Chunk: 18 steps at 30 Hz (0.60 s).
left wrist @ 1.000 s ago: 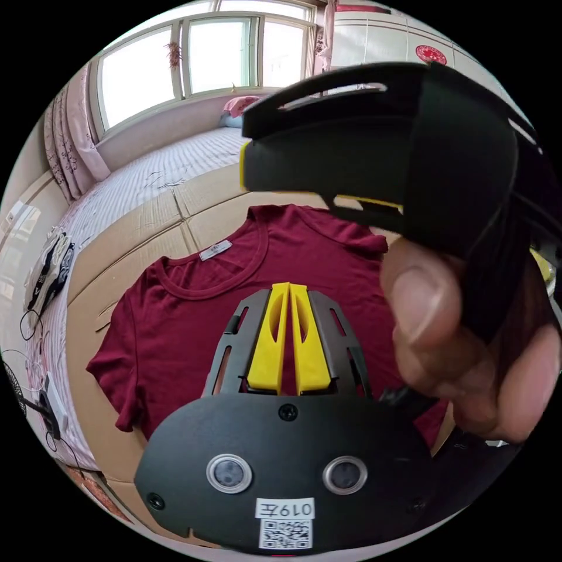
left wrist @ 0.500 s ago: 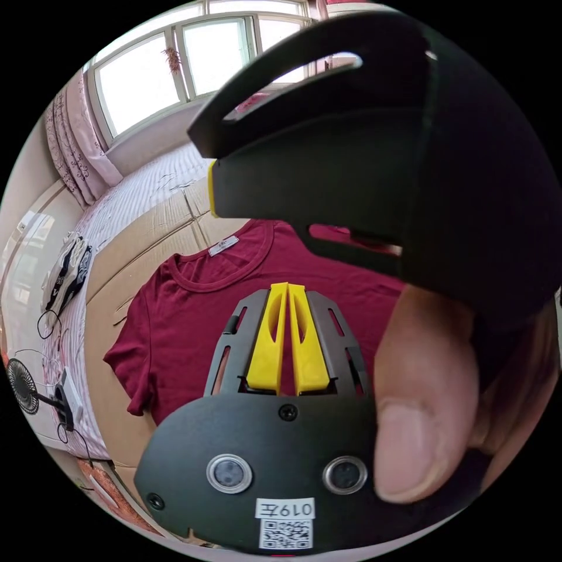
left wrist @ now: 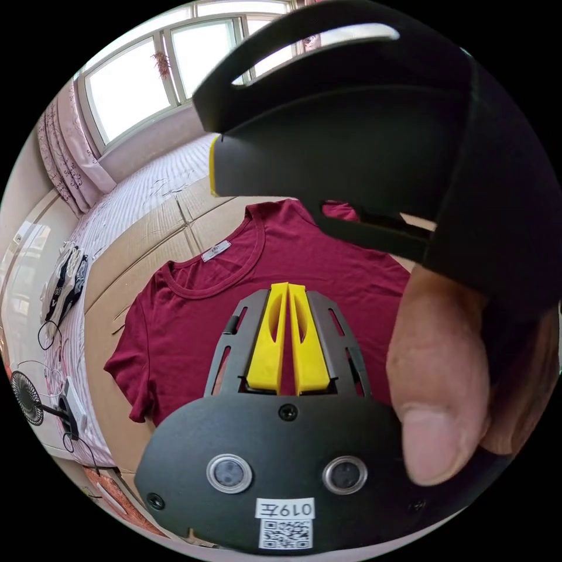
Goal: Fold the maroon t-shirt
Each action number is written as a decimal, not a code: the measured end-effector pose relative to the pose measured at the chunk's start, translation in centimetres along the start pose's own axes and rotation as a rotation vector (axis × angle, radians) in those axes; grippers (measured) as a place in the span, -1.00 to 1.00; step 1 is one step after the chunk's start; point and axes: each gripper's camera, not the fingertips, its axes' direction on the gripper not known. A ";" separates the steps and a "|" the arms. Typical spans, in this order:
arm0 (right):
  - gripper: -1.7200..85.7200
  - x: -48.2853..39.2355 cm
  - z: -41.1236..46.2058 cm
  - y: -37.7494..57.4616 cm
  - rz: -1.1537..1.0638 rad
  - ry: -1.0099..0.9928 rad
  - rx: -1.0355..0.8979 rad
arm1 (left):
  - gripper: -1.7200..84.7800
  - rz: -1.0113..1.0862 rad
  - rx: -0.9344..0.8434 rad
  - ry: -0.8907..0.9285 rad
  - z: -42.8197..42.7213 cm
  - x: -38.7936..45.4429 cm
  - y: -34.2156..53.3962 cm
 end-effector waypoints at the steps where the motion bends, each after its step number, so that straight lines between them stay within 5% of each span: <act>1: -0.94 -0.2 -0.4 -0.6 -0.037 -0.013 -0.008 | -0.94 -0.006 -0.001 -0.003 0.1 -0.2 -0.2; 9: -0.85 2.5 -2.8 -5.5 -0.299 -0.036 0.044 | -0.94 -0.057 0.032 -0.075 0.1 -8.9 -3.3; 18: -0.95 8.1 1.4 -14.3 -0.510 0.210 -0.254 | -0.93 -0.058 -0.013 -0.070 3.8 -21.9 -8.7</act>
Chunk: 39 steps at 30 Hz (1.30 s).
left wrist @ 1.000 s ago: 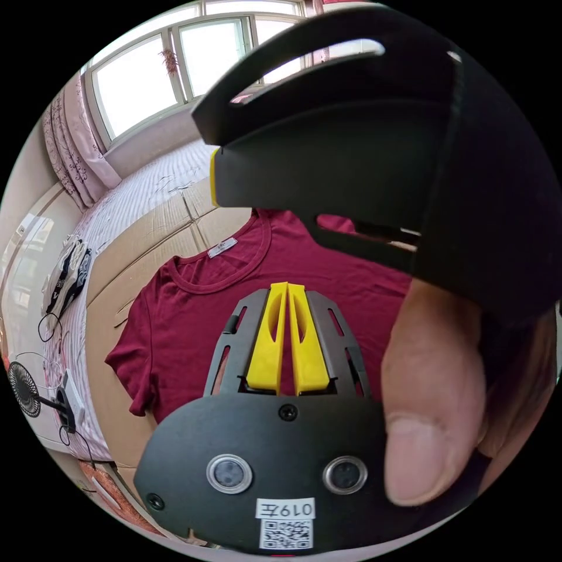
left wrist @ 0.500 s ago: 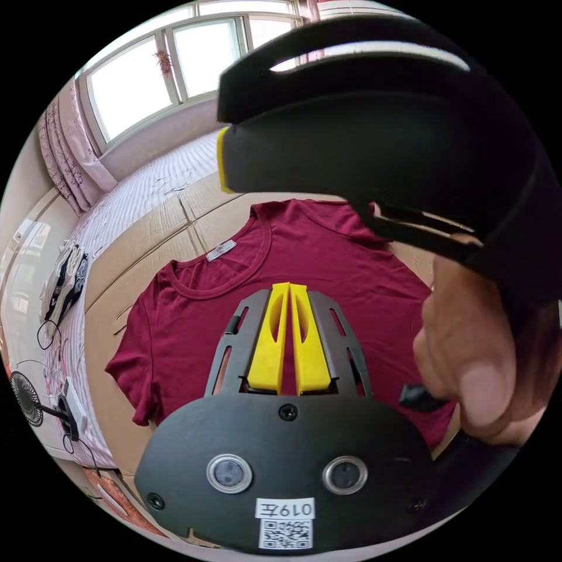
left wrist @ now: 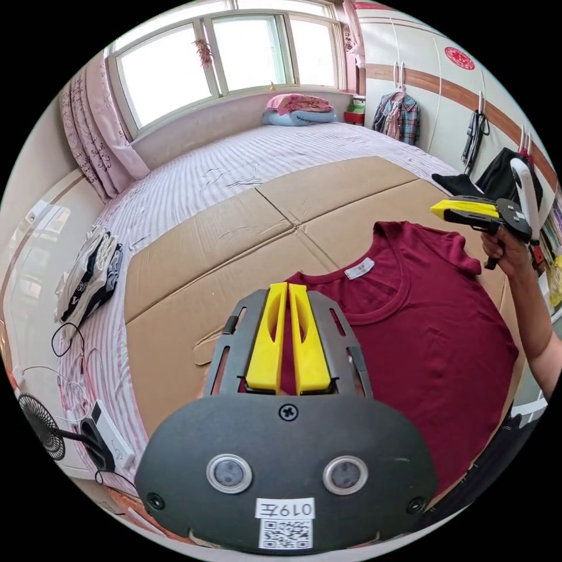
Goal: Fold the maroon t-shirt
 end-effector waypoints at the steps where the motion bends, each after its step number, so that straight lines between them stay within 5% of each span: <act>1: -0.91 1.2 0.5 -0.9 -0.011 -0.010 -0.035 | -0.93 0.004 -0.007 0.012 0.5 -0.4 -0.5; 9: -0.77 6.4 2.5 -7.0 -0.086 -0.177 -0.221 | -0.92 0.019 -0.065 0.185 6.0 -2.2 -6.4; 16: -0.87 7.3 2.3 -9.5 -0.188 -0.193 -0.308 | -0.93 0.052 -0.112 0.114 7.8 -0.9 -10.2; 28: -0.82 16.8 -12.1 -4.3 0.025 -0.108 -0.128 | -0.92 -0.010 0.025 -0.088 4.2 1.1 -16.9; 33: -0.85 22.8 -16.2 2.9 0.257 -0.158 -0.179 | -0.91 0.225 0.199 0.239 1.1 9.2 -23.0; 39: -0.91 29.0 -18.9 7.7 0.561 -0.310 -0.101 | -0.91 0.467 0.184 0.430 3.4 23.4 -33.6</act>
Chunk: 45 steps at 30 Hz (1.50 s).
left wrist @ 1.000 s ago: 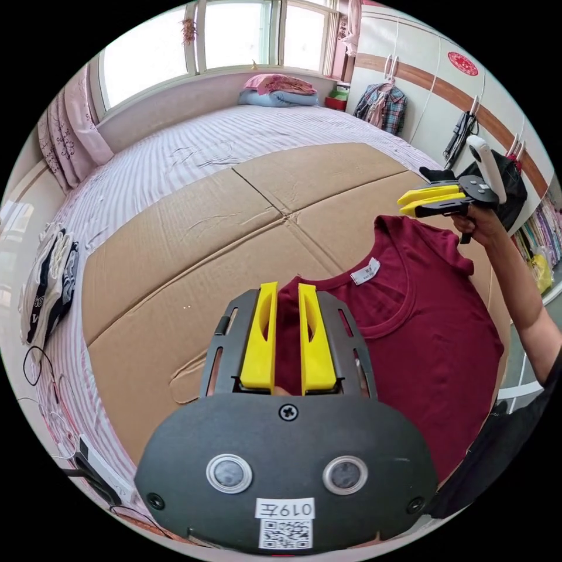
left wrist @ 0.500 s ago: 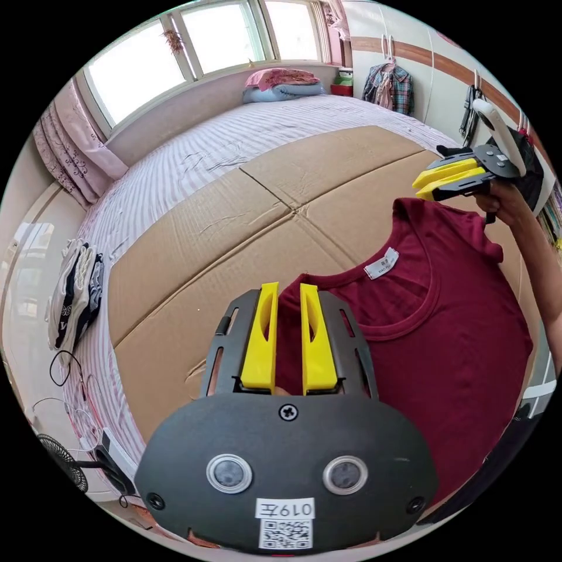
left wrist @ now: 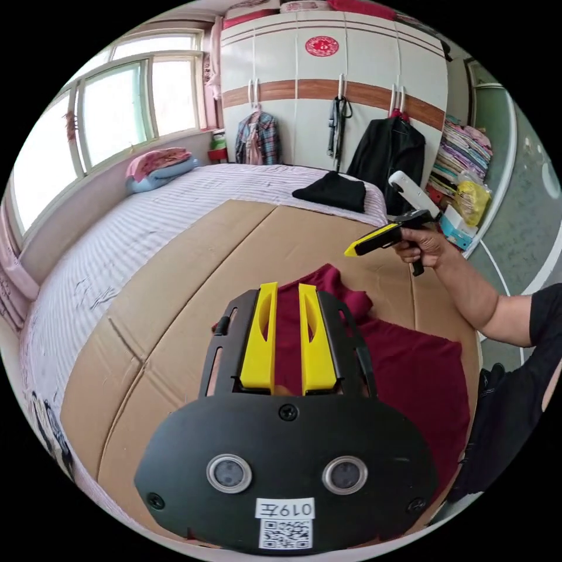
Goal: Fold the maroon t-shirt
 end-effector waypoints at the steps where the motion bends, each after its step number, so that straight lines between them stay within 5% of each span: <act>1: -0.90 0.4 -0.5 0.4 0.002 -0.073 0.001 | -0.91 0.006 -0.013 0.012 1.1 0.2 -1.4; 7: -0.80 -2.4 -1.0 2.9 -0.146 -0.073 -0.093 | -0.93 0.023 -0.187 0.258 11.0 0.4 -12.3; 18: -0.76 -1.6 -2.5 4.4 -0.174 0.019 -0.108 | -0.94 0.356 -0.419 0.205 17.5 4.1 -23.2; 32: -0.76 0.6 -4.5 6.0 -0.168 0.057 -0.083 | -0.93 0.570 -0.482 0.178 20.4 7.0 -31.8; 45: -0.77 3.0 -5.8 7.2 -0.206 0.023 -0.058 | -0.93 0.417 -0.378 0.179 19.1 3.7 -36.3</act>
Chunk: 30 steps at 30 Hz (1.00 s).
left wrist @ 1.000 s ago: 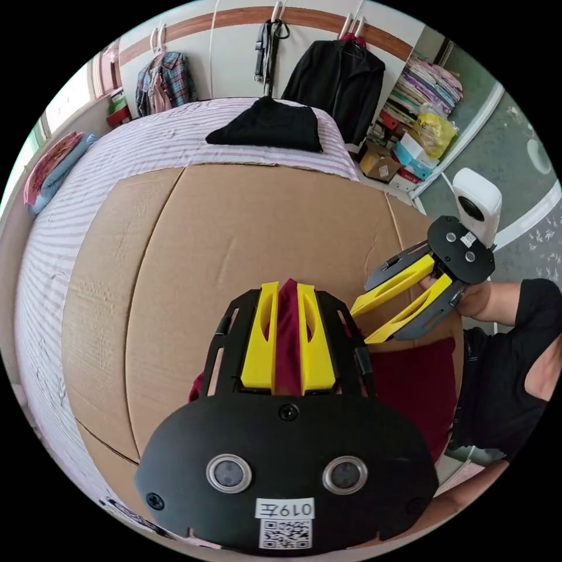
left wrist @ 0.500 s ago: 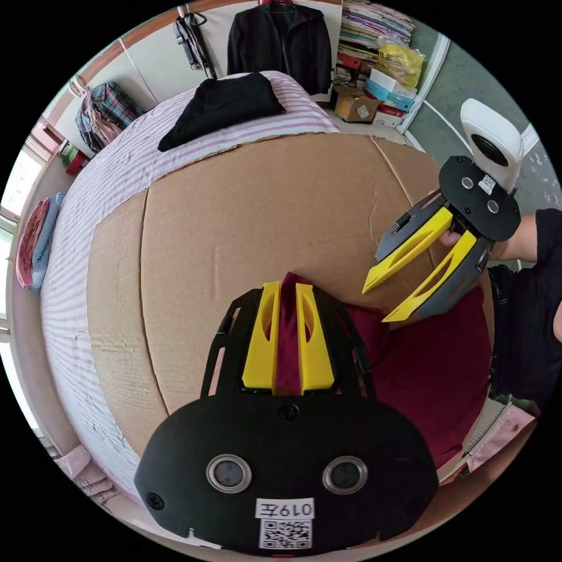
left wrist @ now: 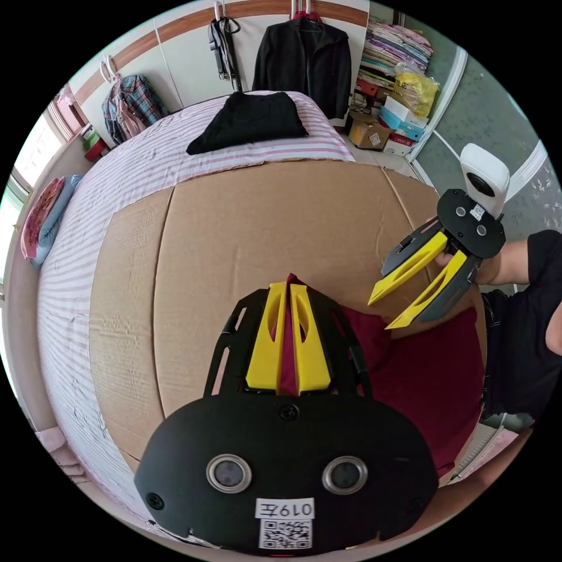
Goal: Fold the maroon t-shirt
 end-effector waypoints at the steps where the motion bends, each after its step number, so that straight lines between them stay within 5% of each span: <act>1: -0.77 0.3 -0.1 0.1 0.003 0.004 0.004 | -0.93 -0.005 0.003 -0.002 -0.1 -0.1 0.0; 8: -0.94 1.1 -0.4 0.6 -0.048 -0.006 -0.019 | -0.93 -0.031 0.019 0.001 -0.3 -1.1 -0.5; 20: -0.76 4.2 -1.4 0.6 -0.065 -0.054 0.005 | -0.93 -0.080 0.107 0.046 -2.0 -3.7 0.7; 30: -0.81 7.0 -1.5 -0.1 -0.042 -0.191 -0.010 | -0.93 -0.075 0.126 0.054 -2.7 -4.9 0.9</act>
